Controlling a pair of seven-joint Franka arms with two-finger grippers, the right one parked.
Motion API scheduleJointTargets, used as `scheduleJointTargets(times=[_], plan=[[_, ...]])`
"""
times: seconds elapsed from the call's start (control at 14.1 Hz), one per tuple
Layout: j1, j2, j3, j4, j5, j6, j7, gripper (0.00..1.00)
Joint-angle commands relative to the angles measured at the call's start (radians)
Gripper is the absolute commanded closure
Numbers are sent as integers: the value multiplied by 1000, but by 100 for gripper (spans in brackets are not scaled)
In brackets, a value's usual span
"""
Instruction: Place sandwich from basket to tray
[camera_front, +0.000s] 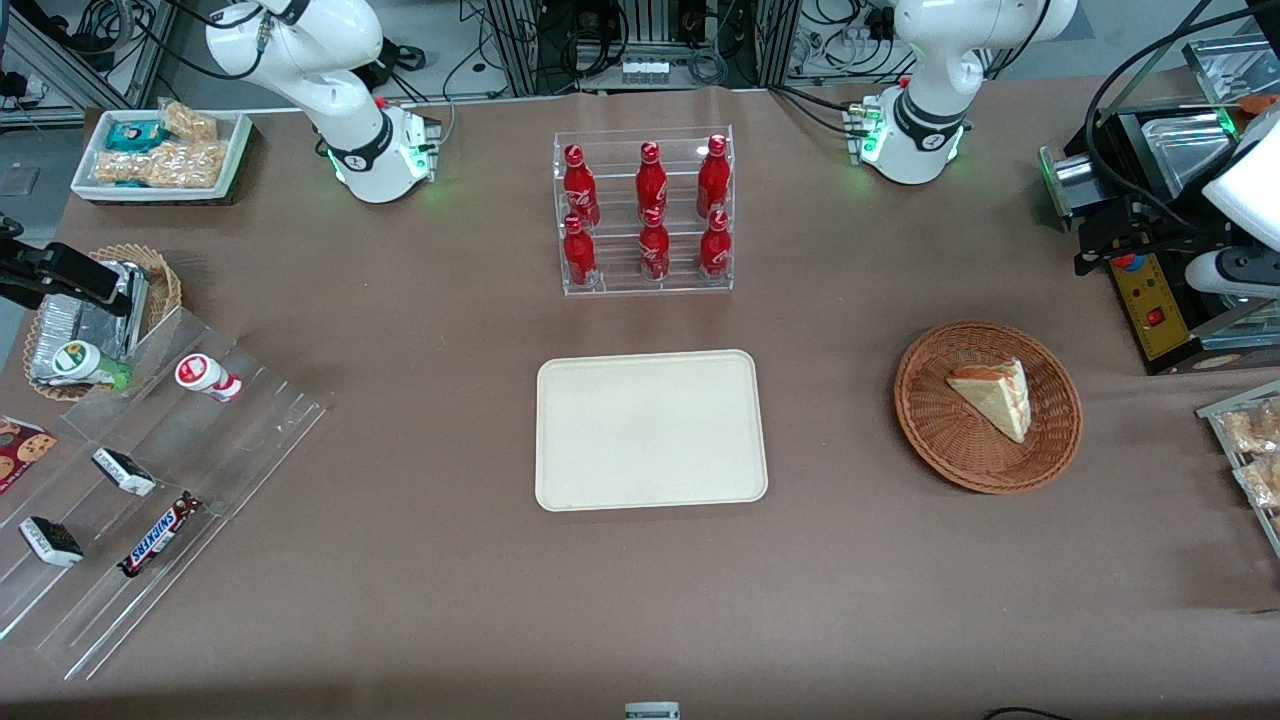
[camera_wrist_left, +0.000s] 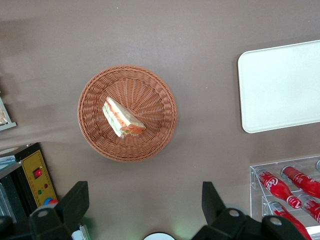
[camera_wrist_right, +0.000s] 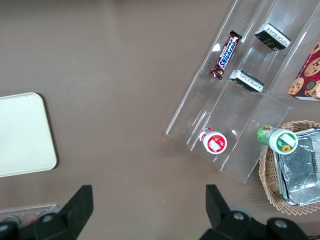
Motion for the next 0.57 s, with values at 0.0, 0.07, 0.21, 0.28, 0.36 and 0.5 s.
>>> scheduleJointTargets(times=[0.0, 0.07, 0.21, 0.28, 0.36, 0.5], plan=[[4, -9, -1, 6, 2, -13, -7, 0], [4, -9, -1, 6, 5, -11, -7, 0], [4, -6, -1, 6, 5, -8, -7, 0], [4, -4, -1, 5, 6, -8, -7, 0], [4, -3, -1, 3, 6, -6, -7, 0], [4, 2, -1, -5, 6, -6, -7, 0]])
